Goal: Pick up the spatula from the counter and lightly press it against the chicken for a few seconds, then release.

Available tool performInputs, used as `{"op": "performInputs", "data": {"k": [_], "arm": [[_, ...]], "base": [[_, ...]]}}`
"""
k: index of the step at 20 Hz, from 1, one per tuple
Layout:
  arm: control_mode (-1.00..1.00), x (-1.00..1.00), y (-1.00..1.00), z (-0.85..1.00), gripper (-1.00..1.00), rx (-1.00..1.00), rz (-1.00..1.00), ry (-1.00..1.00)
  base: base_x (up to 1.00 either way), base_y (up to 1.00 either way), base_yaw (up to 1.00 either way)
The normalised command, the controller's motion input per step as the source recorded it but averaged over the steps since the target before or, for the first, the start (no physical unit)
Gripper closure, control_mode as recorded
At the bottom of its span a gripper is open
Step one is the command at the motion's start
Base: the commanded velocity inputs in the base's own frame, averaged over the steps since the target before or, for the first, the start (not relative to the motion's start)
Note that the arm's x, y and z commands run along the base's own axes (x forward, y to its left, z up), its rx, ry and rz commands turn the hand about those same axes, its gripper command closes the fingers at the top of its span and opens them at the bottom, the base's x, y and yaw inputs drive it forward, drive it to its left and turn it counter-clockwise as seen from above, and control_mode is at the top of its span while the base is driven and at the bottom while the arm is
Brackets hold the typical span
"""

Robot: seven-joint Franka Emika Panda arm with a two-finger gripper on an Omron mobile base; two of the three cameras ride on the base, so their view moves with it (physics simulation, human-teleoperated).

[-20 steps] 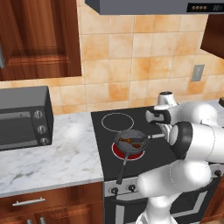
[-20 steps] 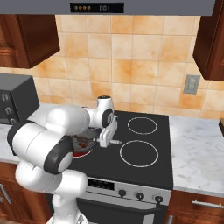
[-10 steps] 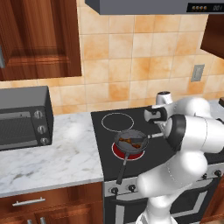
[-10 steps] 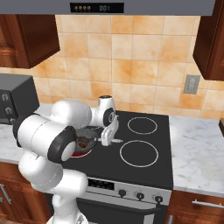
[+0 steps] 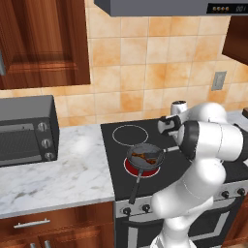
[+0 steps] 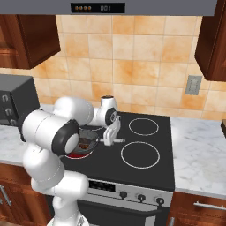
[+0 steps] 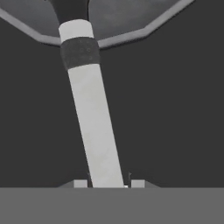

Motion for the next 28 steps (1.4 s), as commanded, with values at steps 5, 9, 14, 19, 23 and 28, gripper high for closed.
{"op": "performInputs", "data": {"k": [5, 9, 14, 19, 23, 28], "arm": [[-1.00, 0.01, 0.00, -0.08, 1.00, -0.02, 0.00, 0.00], [-1.00, 0.00, 0.00, -0.08, 1.00, -0.03, 0.00, 0.00], [-1.00, 0.00, 0.00, -0.09, 1.00, -0.03, 0.00, 0.00], [-1.00, 0.00, 0.00, -0.04, 1.00, -0.02, 0.00, 0.00], [-1.00, 0.00, 0.00, 0.01, 1.00, 0.00, 0.00, 0.00], [-1.00, -0.02, 0.01, 0.47, 1.00, 0.05, 0.00, 0.00]], "base": [[0.00, 0.00, 0.00], [0.00, 0.00, 0.00], [0.00, 0.00, 0.00], [0.00, 0.00, 0.00], [0.00, 0.00, 0.00], [0.00, 0.00, 0.00]]}}
